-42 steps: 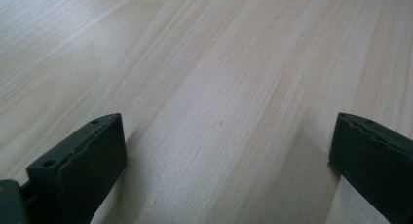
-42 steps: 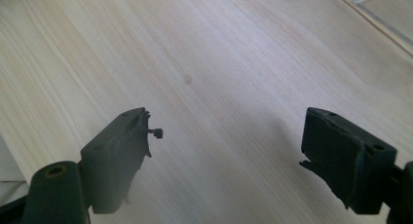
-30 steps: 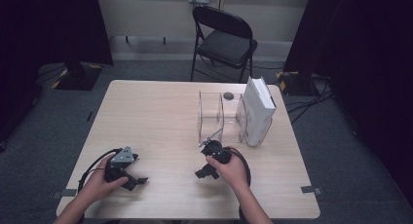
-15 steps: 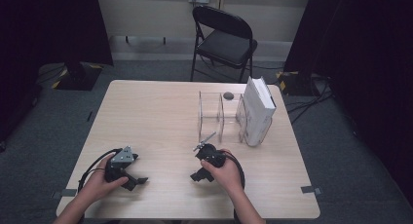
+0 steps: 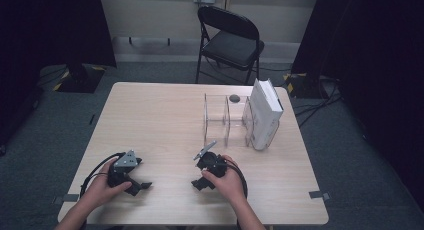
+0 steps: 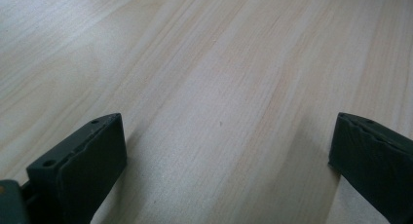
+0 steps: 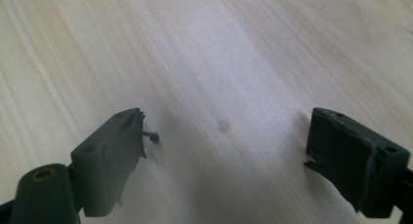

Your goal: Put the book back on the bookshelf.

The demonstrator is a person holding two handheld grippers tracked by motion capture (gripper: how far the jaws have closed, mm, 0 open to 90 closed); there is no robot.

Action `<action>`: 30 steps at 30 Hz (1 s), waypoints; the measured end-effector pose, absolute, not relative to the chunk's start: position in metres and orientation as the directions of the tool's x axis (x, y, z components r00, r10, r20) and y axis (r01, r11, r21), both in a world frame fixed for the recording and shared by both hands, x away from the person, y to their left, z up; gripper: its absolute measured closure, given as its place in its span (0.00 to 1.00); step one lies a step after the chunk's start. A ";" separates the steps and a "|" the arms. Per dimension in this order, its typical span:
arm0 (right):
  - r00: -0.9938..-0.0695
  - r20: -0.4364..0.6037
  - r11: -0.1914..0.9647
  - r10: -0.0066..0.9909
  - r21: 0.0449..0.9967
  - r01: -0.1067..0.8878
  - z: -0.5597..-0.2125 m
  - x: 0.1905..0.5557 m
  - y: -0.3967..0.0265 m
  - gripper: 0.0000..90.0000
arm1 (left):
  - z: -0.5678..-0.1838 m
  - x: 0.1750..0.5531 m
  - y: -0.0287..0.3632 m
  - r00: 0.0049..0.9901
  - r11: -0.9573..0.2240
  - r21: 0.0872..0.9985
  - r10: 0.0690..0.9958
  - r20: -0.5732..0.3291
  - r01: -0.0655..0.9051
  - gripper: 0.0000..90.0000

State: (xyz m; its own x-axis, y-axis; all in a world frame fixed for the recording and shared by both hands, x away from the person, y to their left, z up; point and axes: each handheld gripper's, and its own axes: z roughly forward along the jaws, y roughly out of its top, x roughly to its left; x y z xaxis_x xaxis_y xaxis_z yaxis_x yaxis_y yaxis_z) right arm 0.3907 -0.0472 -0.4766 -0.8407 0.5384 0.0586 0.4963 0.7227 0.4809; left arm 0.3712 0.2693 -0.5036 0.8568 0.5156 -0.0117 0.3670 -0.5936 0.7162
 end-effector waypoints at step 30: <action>-0.832 0.000 0.595 0.554 0.700 0.396 -0.499 0.370 -0.063 0.11 | -0.504 0.371 0.269 0.857 -0.594 0.716 0.516 -0.012 0.367 0.00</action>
